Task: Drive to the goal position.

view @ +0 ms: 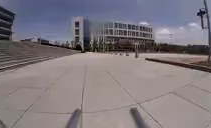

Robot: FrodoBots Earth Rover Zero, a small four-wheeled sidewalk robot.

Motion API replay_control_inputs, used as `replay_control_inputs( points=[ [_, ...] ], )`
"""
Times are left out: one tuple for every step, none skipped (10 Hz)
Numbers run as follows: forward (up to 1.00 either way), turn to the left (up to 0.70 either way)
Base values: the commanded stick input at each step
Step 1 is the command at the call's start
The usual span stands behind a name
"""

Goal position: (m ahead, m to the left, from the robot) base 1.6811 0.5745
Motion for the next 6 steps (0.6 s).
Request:
replay_control_inputs(
  points=[
    [0.7,0.0],
    [0.7,0.0],
    [0.7,0.0],
    [0.7,0.0],
    [0.7,0.0],
    [0.7,0.0]
  ],
)
